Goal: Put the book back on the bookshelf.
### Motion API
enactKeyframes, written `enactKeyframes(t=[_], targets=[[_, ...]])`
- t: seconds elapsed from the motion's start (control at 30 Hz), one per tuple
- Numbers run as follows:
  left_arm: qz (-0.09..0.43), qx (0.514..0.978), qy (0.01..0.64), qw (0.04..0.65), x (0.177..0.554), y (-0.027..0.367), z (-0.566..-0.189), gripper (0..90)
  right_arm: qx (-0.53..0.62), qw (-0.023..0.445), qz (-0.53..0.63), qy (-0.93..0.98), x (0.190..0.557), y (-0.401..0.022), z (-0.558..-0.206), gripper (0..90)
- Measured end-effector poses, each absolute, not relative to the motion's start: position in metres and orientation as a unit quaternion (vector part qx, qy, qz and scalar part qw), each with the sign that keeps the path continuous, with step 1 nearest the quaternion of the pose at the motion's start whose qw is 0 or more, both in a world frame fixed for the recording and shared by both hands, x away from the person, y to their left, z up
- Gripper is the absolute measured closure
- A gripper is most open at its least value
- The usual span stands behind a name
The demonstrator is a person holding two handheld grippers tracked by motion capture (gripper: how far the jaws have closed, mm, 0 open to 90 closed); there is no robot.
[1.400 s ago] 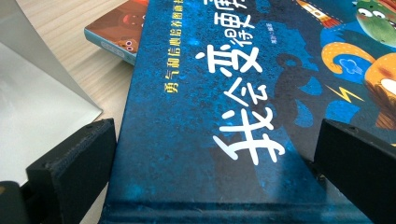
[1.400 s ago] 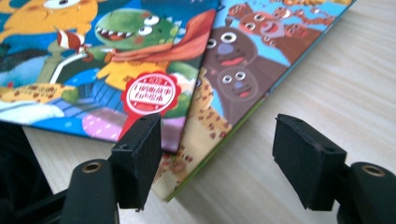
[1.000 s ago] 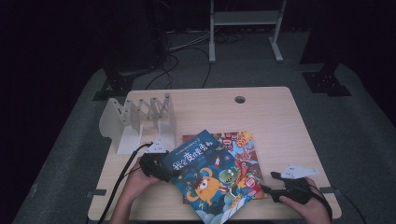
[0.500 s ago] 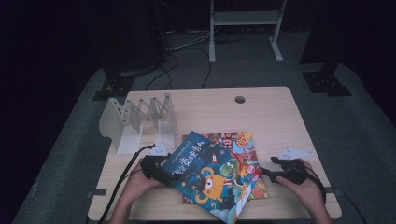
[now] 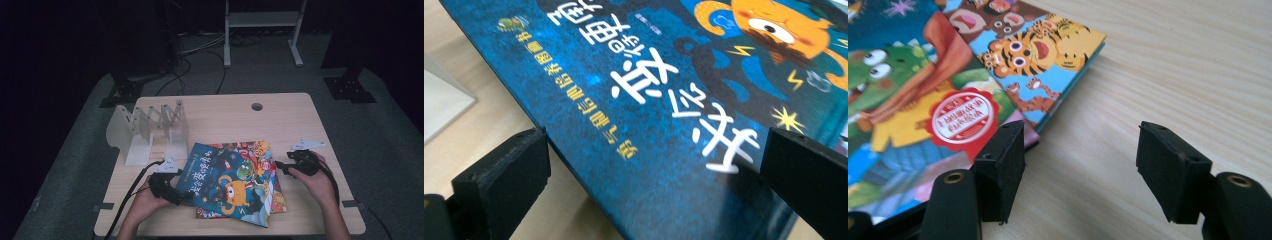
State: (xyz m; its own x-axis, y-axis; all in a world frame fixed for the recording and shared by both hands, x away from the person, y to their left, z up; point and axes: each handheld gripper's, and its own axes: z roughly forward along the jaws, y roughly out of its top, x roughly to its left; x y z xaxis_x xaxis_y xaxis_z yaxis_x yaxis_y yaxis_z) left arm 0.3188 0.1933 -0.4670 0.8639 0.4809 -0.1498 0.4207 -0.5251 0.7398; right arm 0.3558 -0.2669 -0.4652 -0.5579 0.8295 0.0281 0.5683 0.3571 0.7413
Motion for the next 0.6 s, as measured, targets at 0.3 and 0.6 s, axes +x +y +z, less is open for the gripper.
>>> enactKeyframes(t=[0.3,0.6], targets=[[0.031,0.874,0.25,0.415,0.314,0.185,-0.468,0.0,0.421,0.167,0.396,0.799,0.33,-0.264,-0.459,34.8],[0.022,0.877,0.234,0.418,0.309,0.171,-0.469,0.0,0.415,0.138,0.401,0.805,0.311,-0.262,-0.464,33.6]])
